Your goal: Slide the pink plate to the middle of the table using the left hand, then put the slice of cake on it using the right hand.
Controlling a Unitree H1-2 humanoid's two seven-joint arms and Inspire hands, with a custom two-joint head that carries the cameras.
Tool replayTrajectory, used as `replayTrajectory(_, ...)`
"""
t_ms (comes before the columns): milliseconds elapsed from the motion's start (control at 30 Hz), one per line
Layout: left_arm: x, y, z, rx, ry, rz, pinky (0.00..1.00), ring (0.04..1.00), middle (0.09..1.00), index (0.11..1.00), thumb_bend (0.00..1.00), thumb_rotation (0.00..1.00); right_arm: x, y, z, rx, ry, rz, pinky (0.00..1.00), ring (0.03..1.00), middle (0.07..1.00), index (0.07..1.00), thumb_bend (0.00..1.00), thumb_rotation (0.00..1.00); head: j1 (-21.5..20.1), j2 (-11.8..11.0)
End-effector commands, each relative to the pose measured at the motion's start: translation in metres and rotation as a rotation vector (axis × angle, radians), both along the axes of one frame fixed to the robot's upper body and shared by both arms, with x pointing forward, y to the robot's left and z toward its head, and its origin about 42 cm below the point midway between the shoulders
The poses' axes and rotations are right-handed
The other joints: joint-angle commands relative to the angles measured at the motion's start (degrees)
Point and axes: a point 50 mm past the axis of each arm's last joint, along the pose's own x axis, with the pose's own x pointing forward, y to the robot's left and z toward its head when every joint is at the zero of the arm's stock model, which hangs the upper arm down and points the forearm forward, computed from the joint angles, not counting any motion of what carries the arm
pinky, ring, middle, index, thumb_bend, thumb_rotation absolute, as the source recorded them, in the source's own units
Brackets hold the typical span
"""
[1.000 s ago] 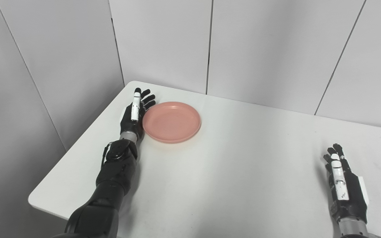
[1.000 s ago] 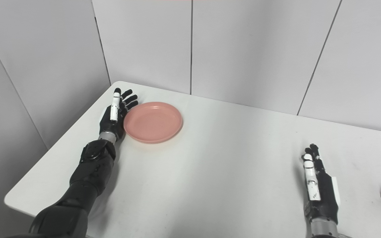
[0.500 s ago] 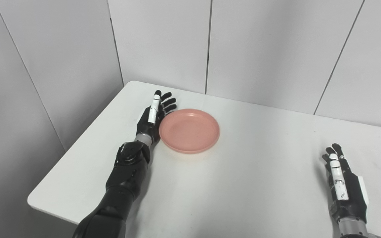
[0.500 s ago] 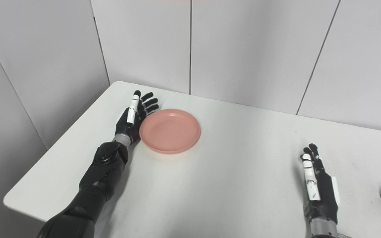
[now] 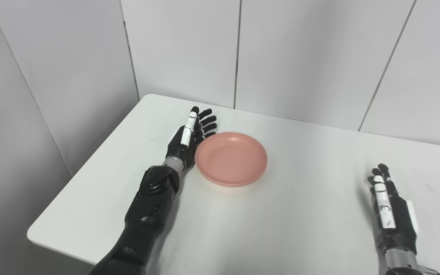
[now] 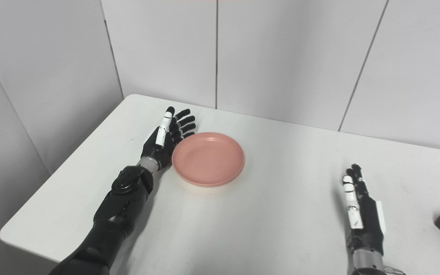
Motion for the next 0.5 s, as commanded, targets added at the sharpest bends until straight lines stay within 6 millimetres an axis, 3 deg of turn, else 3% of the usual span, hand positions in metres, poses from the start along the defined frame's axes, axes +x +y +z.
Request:
replayTrajectory(0,0.011,-0.007,0.028,0.008,-0.071,-0.034,0.84,0.860,0.848,0.826,0.64,1.00,0.001,0.007,0.010,0.013,-0.053,0.007,0.97,0.924,0.936,0.946,0.42,0.83,-0.7,0.2)
replayTrajectory(267,0.001,-0.034,0.028,0.034,-0.064,-0.090,0.83,0.853,0.844,0.832,0.61,0.98,0.000,0.015,0.010,0.008,-0.047,0.012,0.98,0.935,0.953,0.960,0.43,0.86,-4.4,1.3)
replayTrajectory(467,-0.012,-0.059,0.027,0.041,-0.023,-0.151,0.90,0.893,0.876,0.869,0.63,1.00,0.002,0.019,0.010,-0.005,-0.041,0.012,0.98,0.932,0.956,0.958,0.44,0.85,-7.0,2.1)
